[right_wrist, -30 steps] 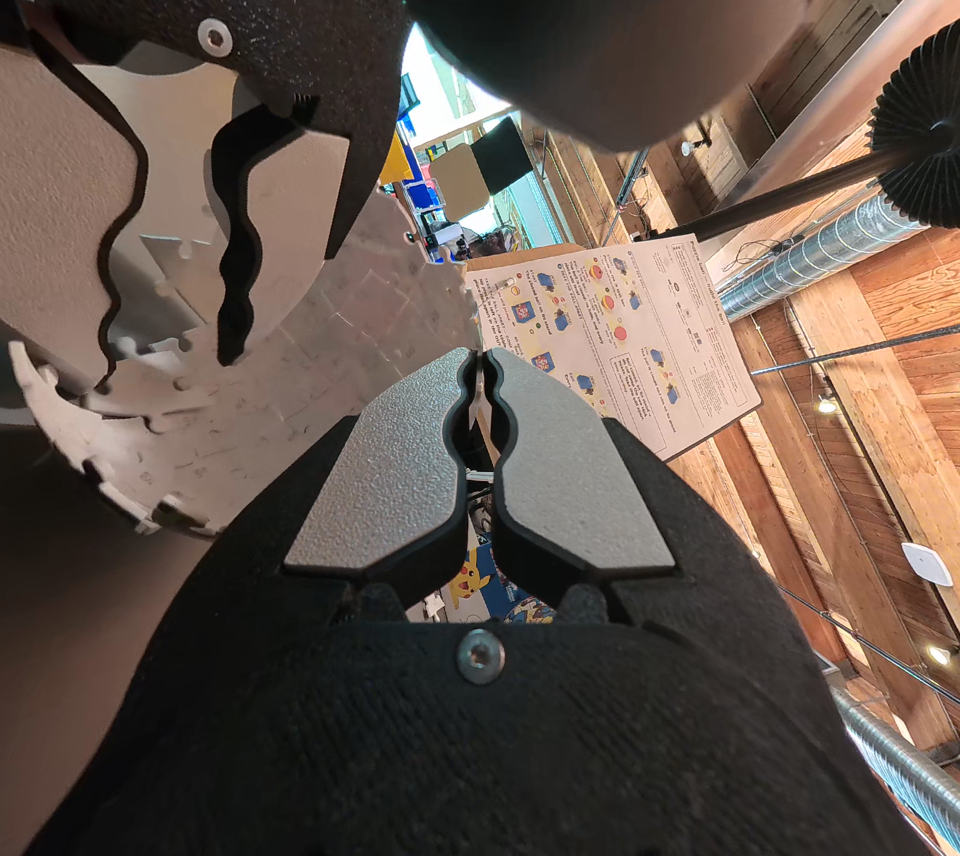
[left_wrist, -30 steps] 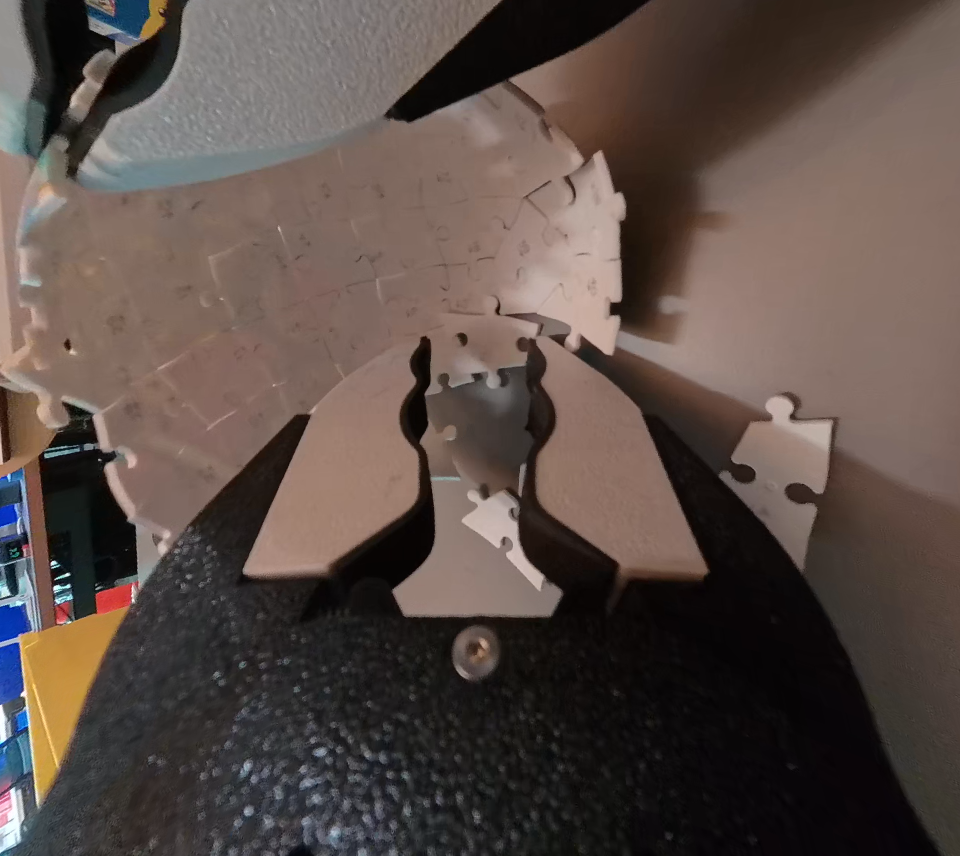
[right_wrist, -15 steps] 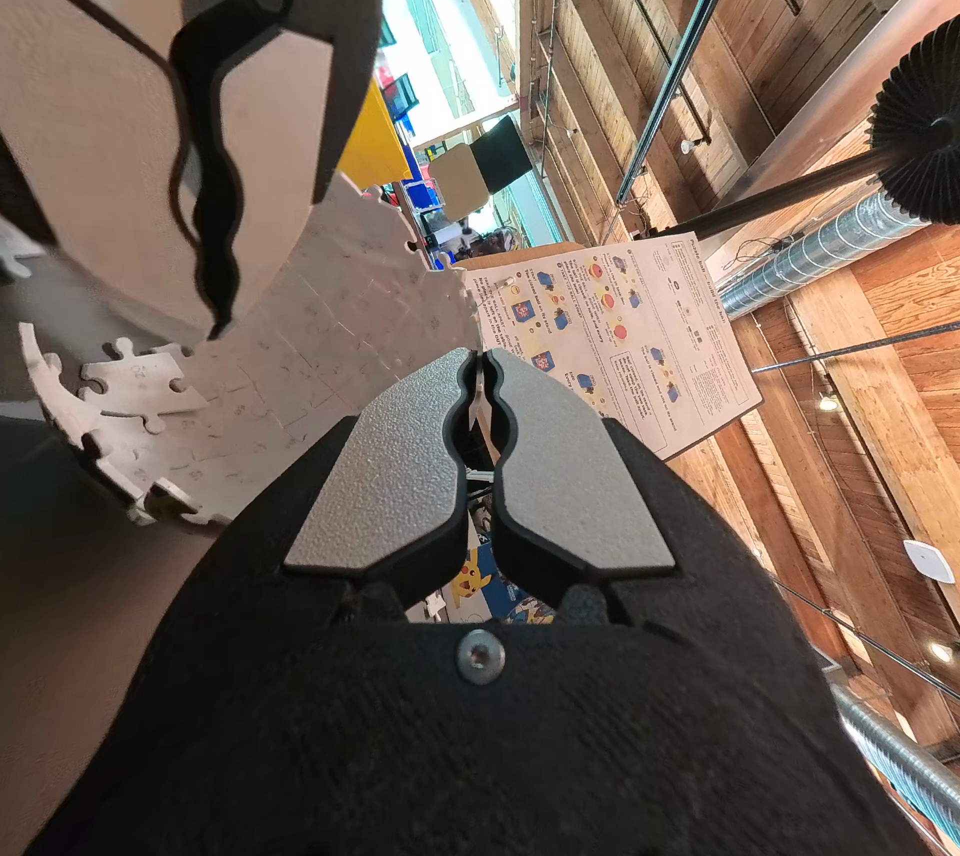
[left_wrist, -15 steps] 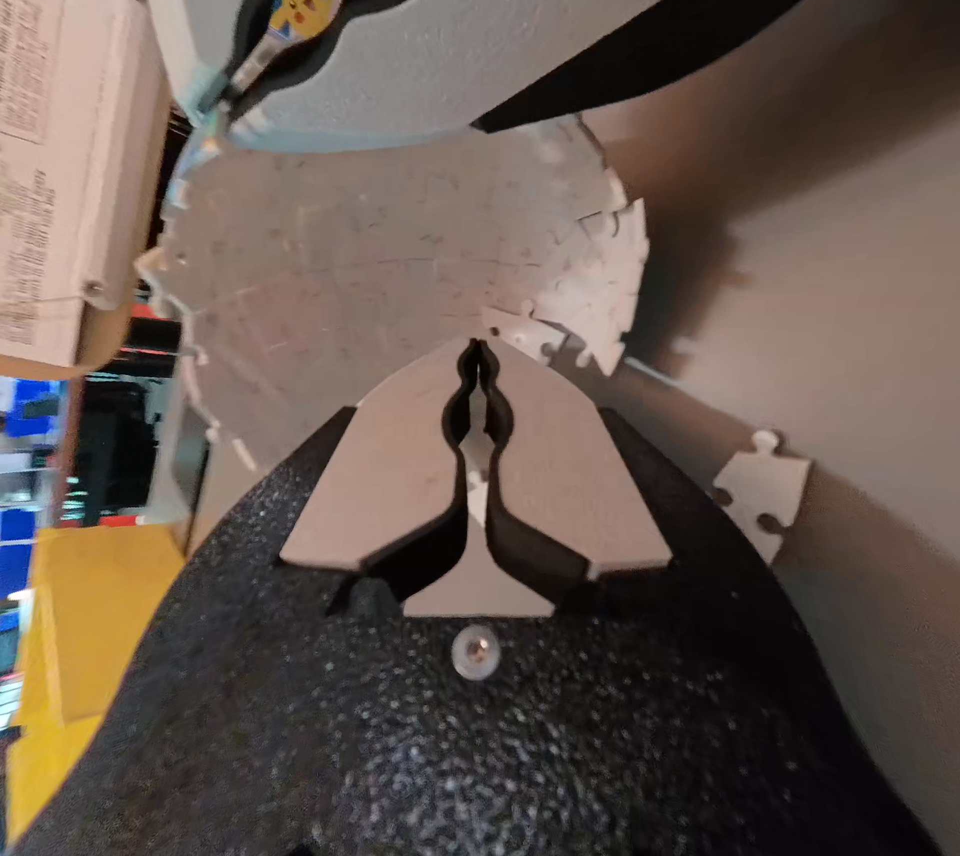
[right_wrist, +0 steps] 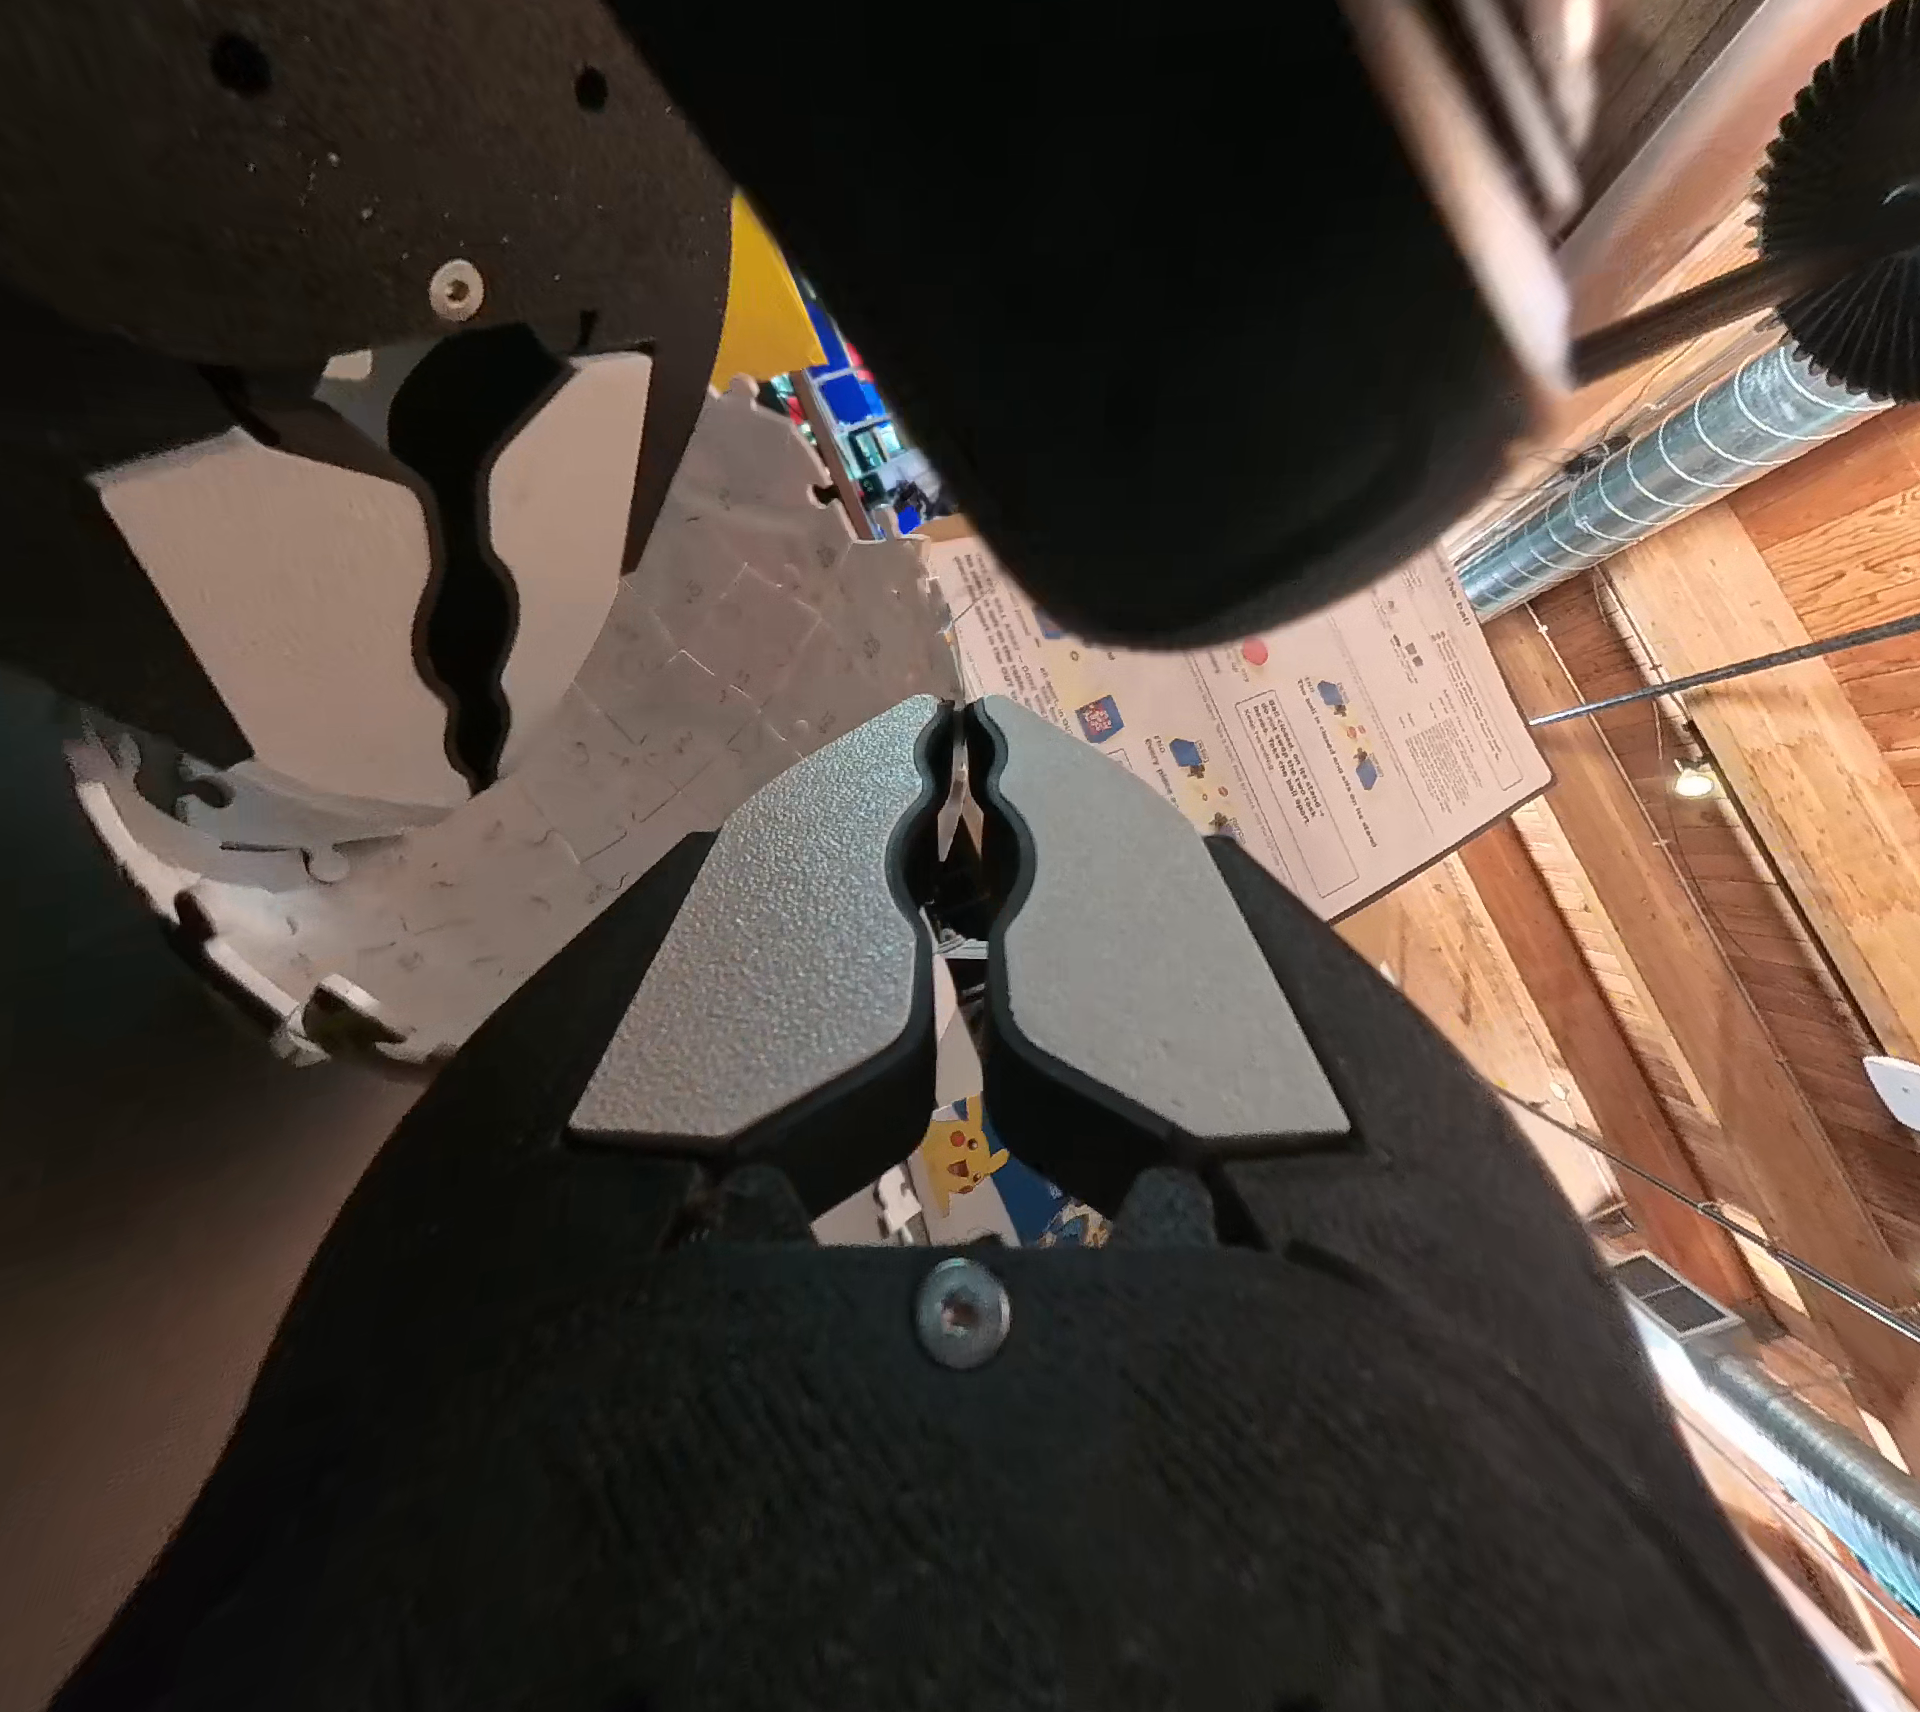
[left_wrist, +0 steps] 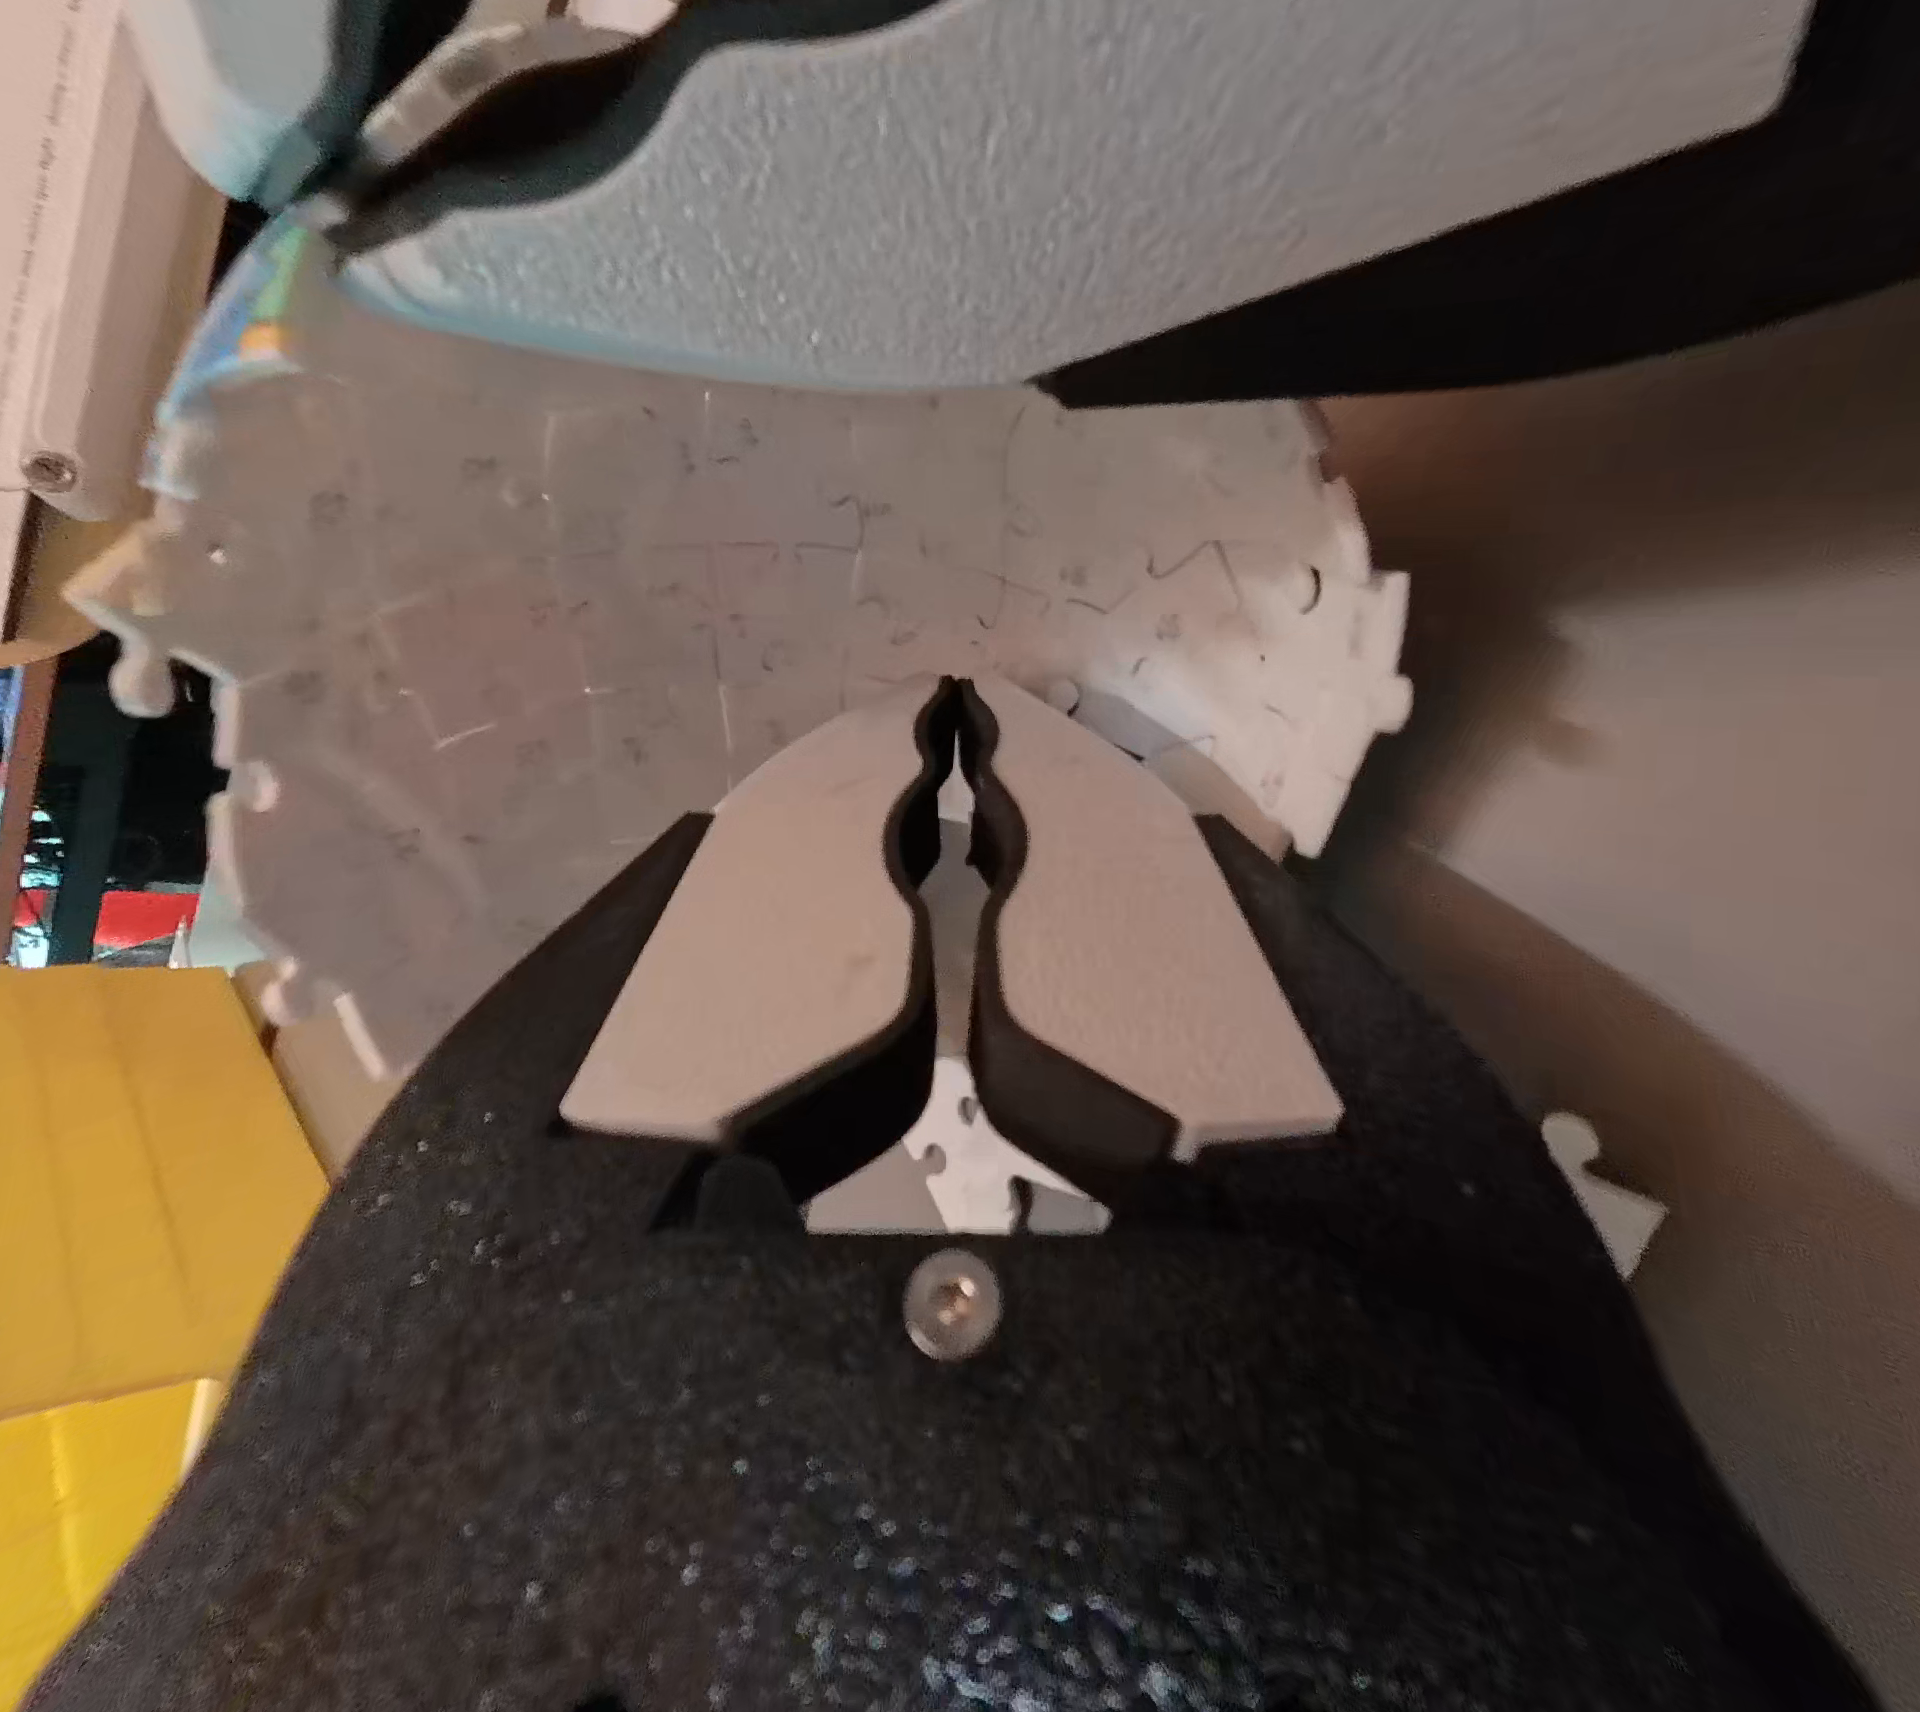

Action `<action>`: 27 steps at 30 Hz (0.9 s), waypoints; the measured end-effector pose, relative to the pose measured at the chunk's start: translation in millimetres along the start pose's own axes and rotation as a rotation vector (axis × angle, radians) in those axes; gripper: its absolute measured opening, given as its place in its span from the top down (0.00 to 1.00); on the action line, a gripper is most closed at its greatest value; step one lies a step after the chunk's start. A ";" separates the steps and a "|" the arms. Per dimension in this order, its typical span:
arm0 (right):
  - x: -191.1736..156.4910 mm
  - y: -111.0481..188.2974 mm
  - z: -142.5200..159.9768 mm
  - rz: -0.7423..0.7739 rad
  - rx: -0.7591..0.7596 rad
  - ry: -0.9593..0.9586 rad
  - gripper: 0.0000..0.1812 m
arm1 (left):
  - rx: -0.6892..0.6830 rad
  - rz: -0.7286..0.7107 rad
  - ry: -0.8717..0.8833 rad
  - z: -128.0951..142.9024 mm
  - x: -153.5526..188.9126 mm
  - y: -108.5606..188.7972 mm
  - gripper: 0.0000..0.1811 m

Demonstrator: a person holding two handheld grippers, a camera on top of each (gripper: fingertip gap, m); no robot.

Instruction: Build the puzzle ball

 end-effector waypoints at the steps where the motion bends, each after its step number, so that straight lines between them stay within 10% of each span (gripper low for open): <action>1: 0.2 0.2 0.4 -0.001 -0.001 -0.006 0.99 | -0.008 0.009 0.007 0.6 1.3 -1.3 1.00; 27: -0.2 5.3 -0.3 -0.003 0.006 -0.041 0.99 | -0.021 0.100 0.349 10.1 0.2 13.9 1.00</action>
Point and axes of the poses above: each gripper's, where its closed fingertips meet, y back along the fingers, z out of its underside, x = y × z across the jaws, the point moved 2 cm from there along y, back along the fingers, and after that the axes turned 11 degrees about -x, right-handed, at the moved point
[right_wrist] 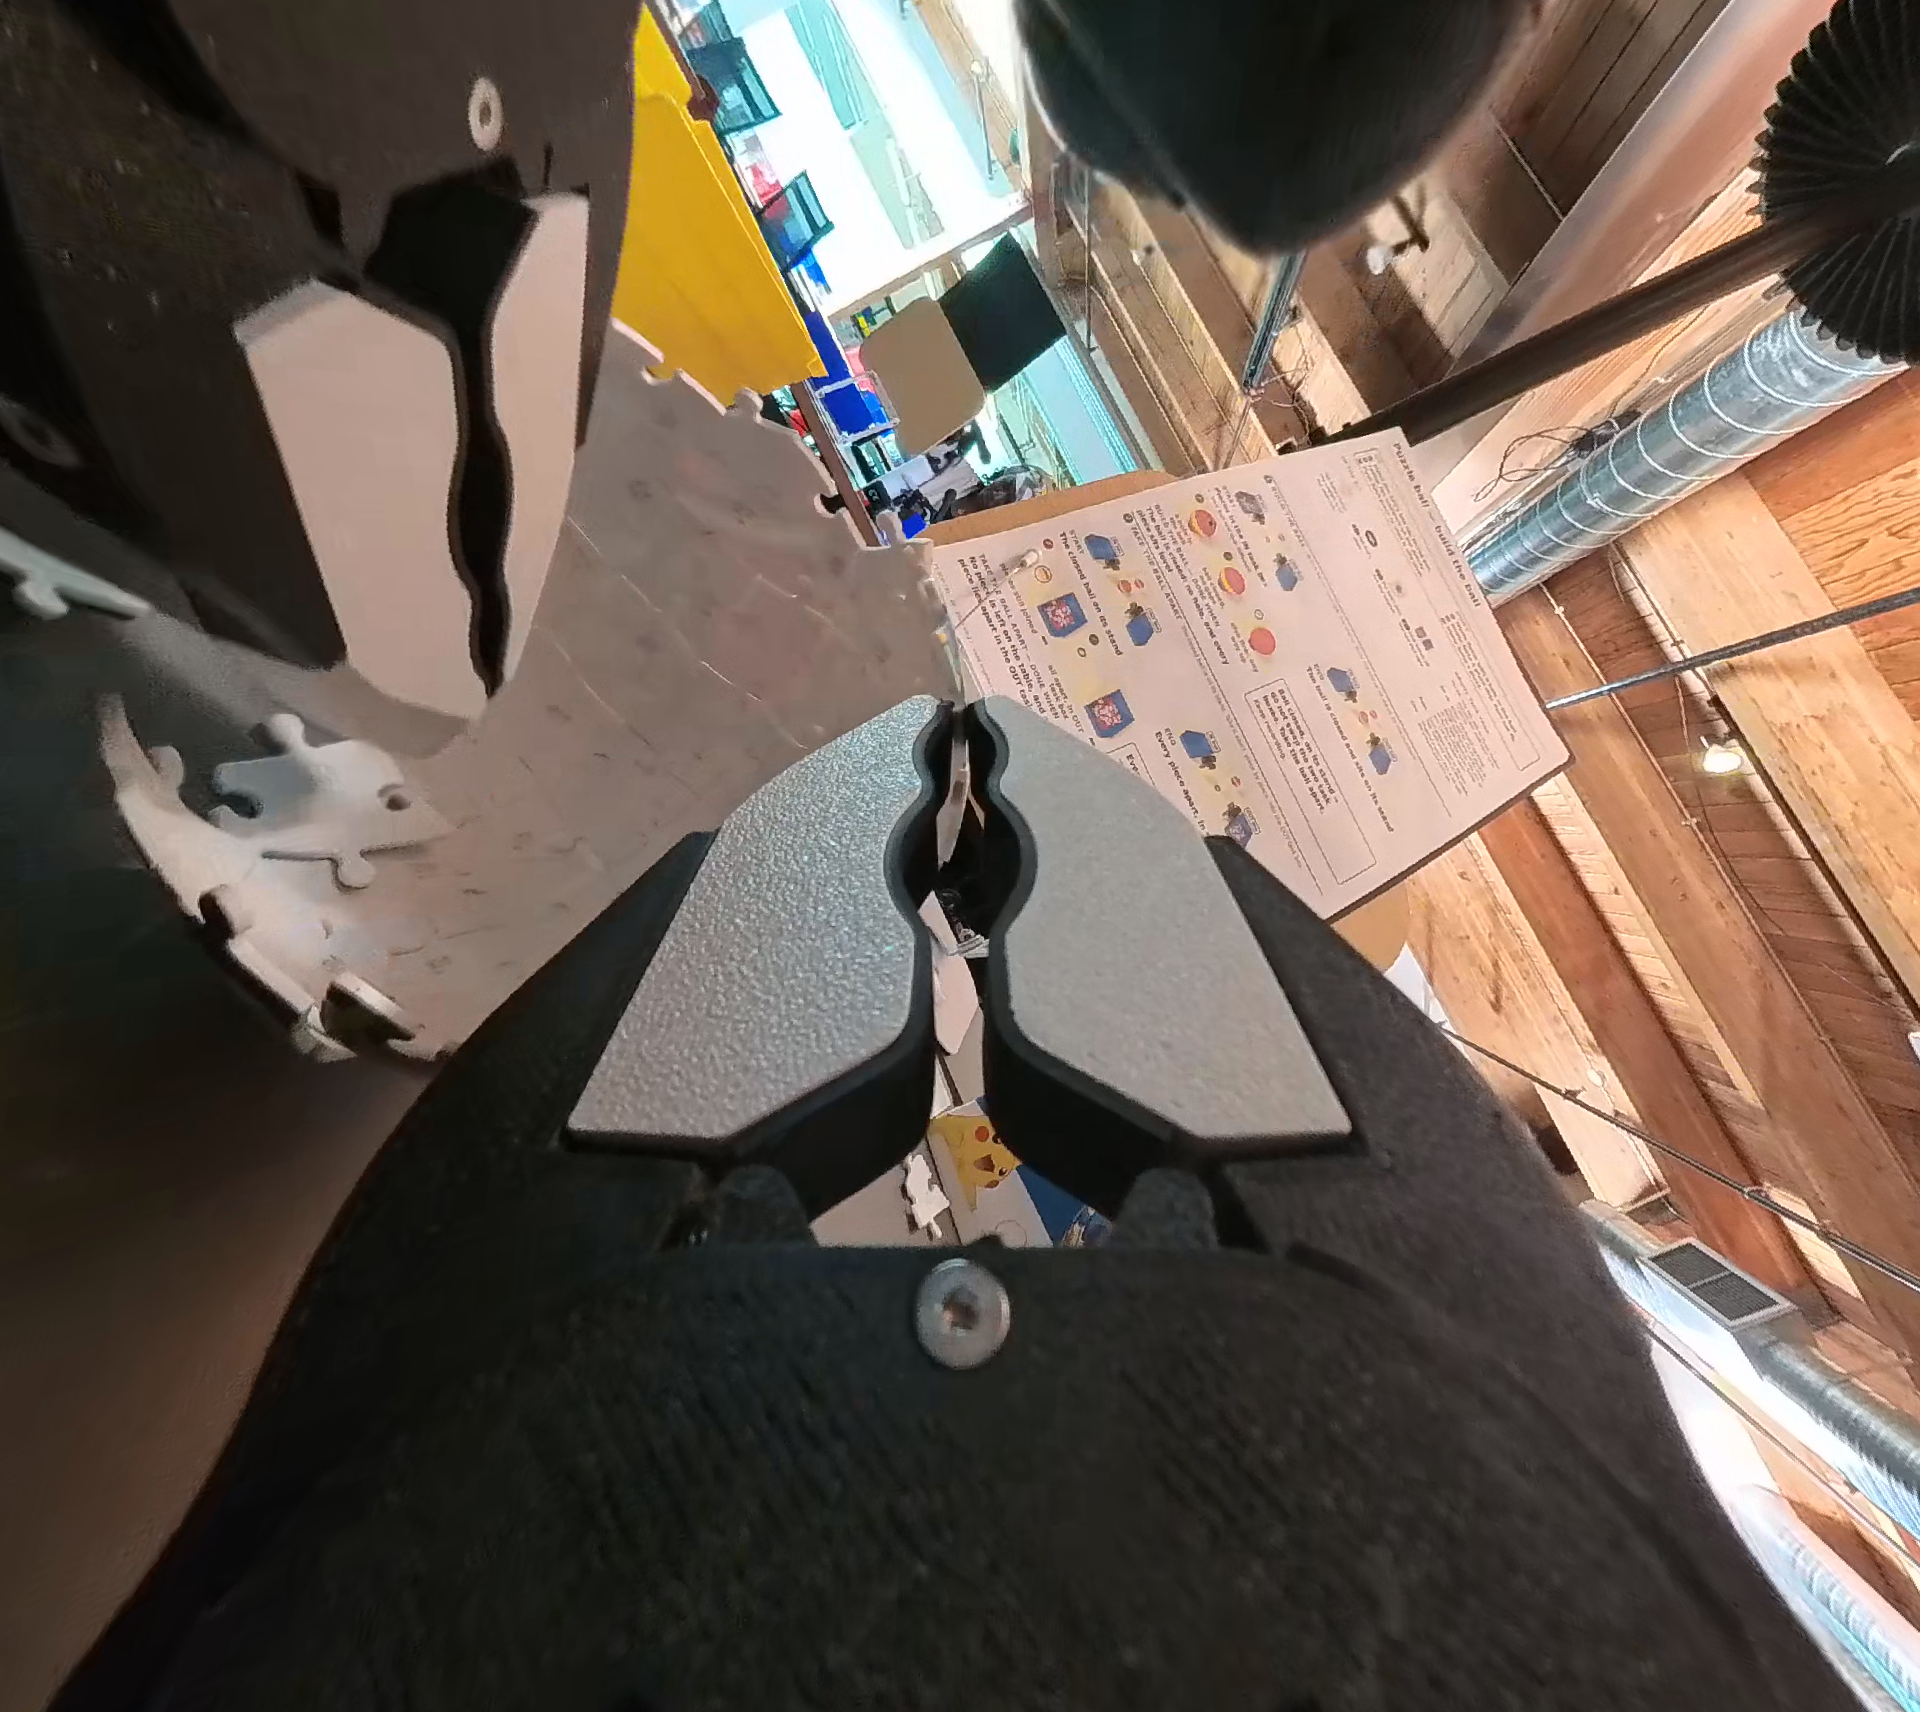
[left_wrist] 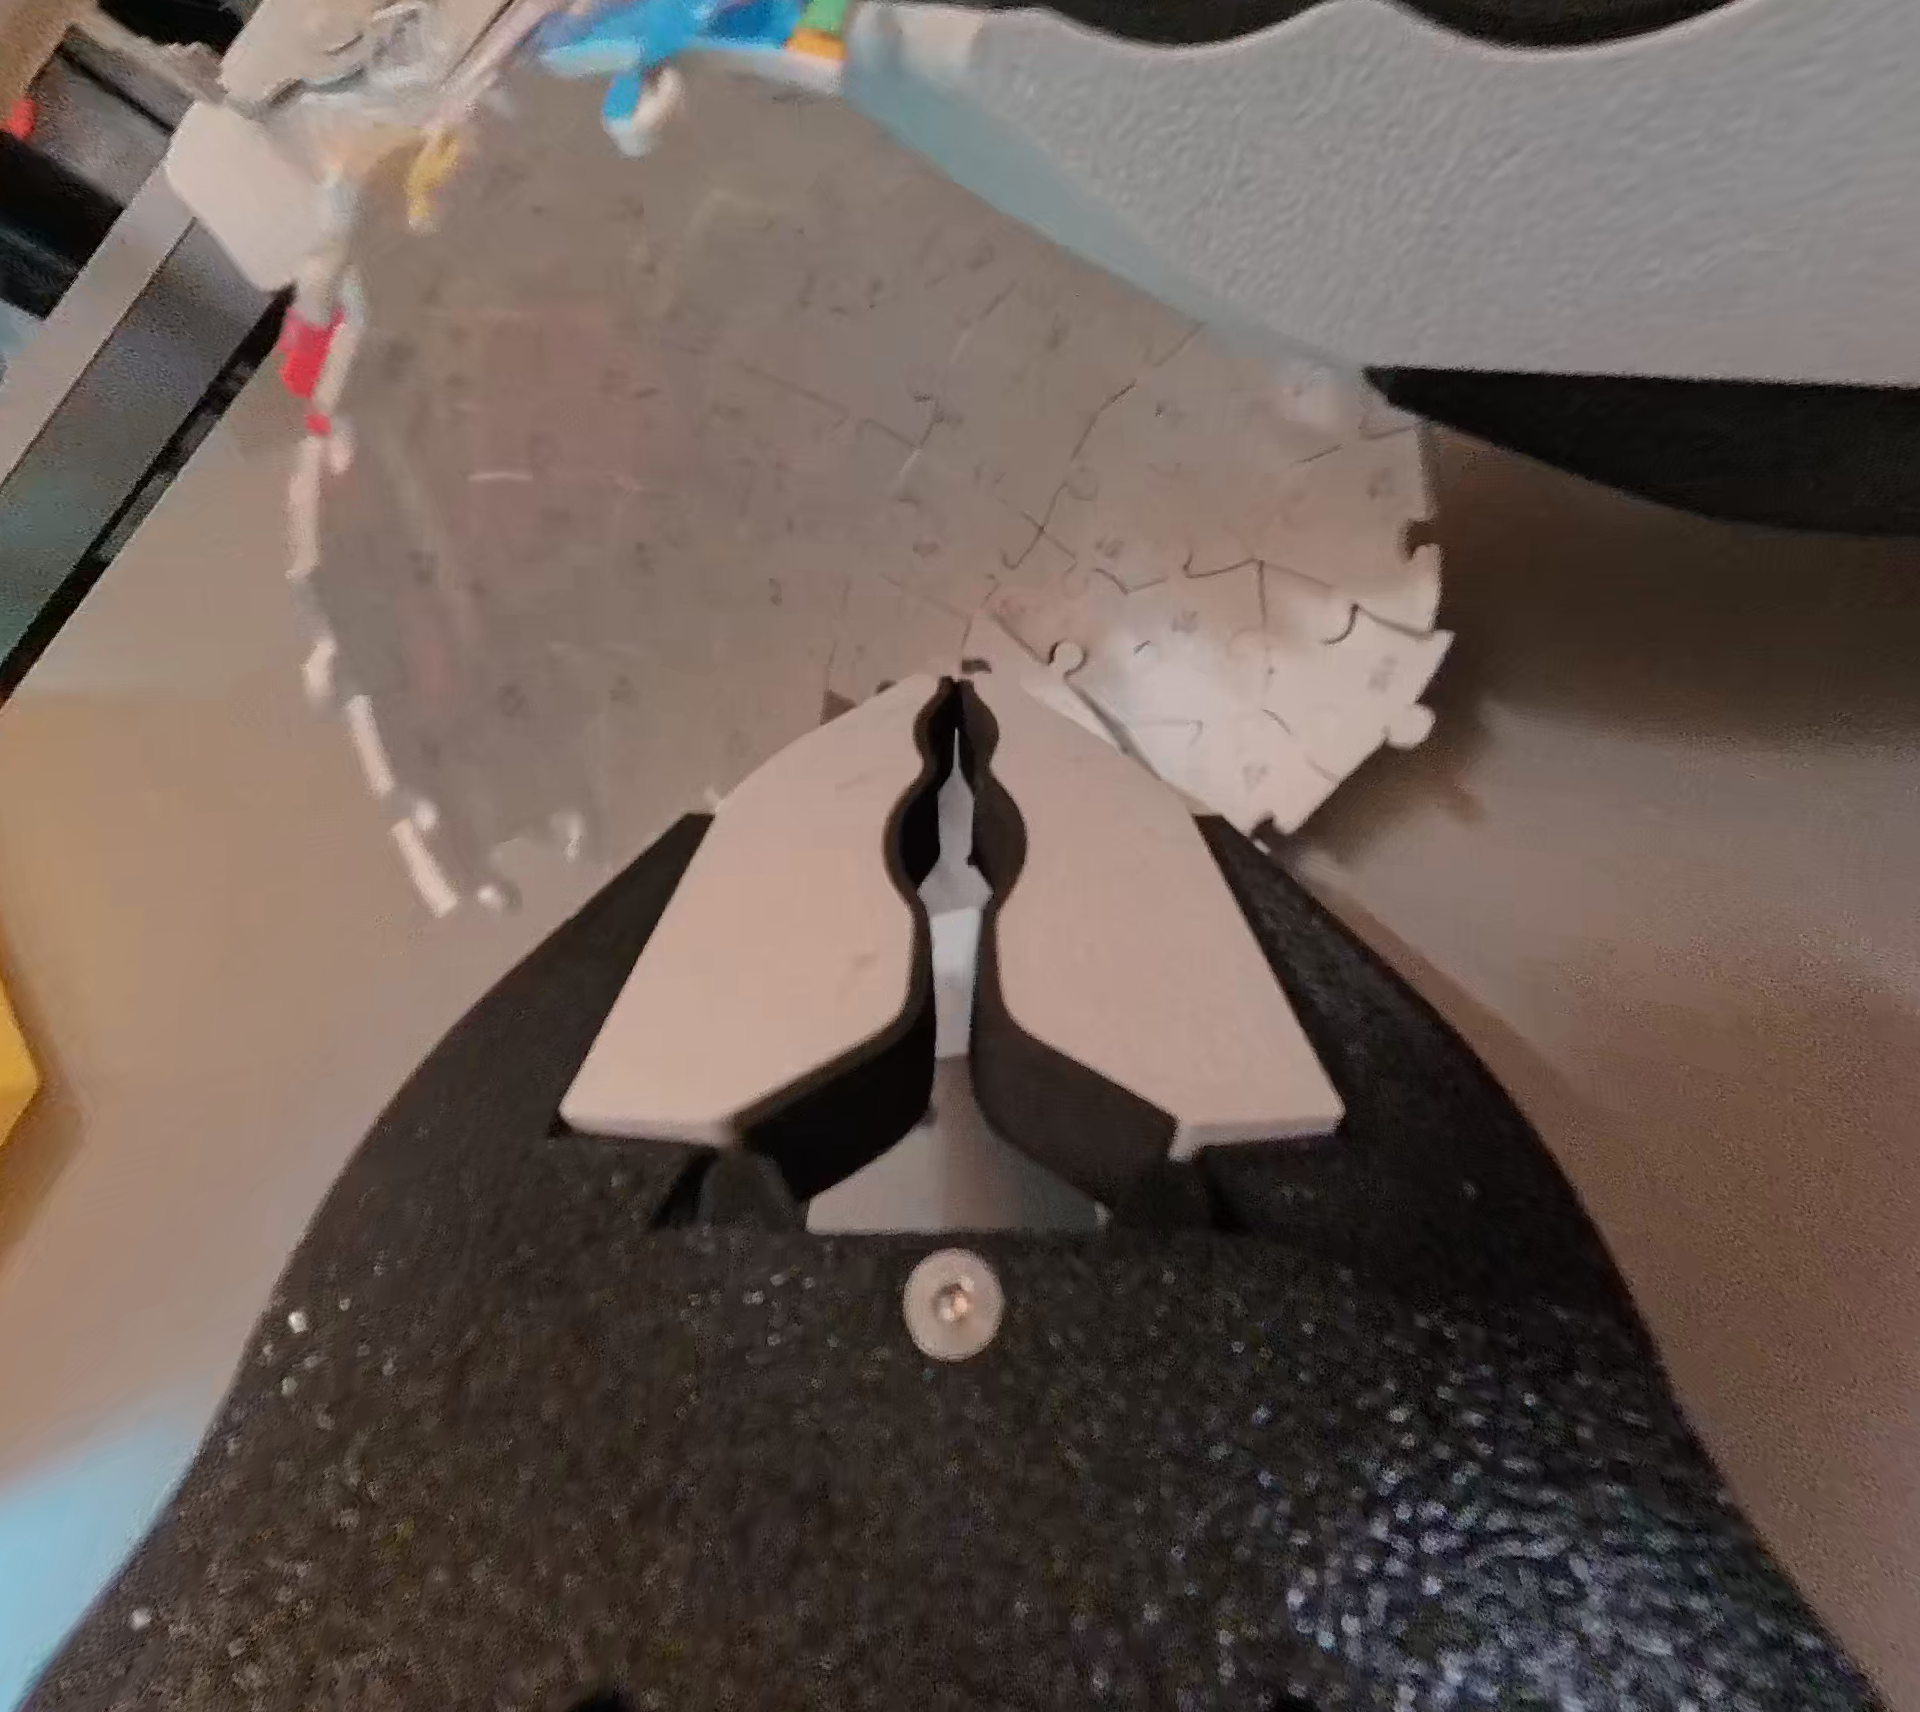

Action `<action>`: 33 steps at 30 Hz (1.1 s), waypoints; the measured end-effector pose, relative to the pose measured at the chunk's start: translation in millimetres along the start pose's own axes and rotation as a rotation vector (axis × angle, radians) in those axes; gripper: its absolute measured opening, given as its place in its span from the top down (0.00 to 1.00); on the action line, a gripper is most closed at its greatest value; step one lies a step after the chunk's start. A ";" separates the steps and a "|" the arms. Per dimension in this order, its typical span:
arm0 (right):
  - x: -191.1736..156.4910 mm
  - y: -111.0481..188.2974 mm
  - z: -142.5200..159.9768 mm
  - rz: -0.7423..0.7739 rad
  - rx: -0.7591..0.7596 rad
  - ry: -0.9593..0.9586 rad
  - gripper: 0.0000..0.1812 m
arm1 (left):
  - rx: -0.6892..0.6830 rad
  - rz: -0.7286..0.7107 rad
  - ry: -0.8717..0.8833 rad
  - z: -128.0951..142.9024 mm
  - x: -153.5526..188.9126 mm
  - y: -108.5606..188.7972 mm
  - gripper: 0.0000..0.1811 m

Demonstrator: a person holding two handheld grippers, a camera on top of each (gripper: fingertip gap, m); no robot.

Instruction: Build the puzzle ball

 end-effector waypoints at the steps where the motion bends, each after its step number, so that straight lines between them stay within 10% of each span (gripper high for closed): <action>1: -0.3 0.5 -0.7 0.000 0.002 0.001 0.99 | -0.014 -0.019 0.004 3.3 -2.3 1.4 1.00; 33: -1.0 4.2 -2.5 -0.005 0.001 -0.041 0.98 | -0.101 0.022 0.103 -2.0 4.7 -20.6 1.00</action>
Point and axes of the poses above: each gripper's, where its closed fingertips meet, y back along the fingers, z out of its underside, x = y × z across the jaws, the point moved 2 cm from there along y, back along the fingers, and after that the axes turned 11 degrees about -x, right-handed, at the moved point
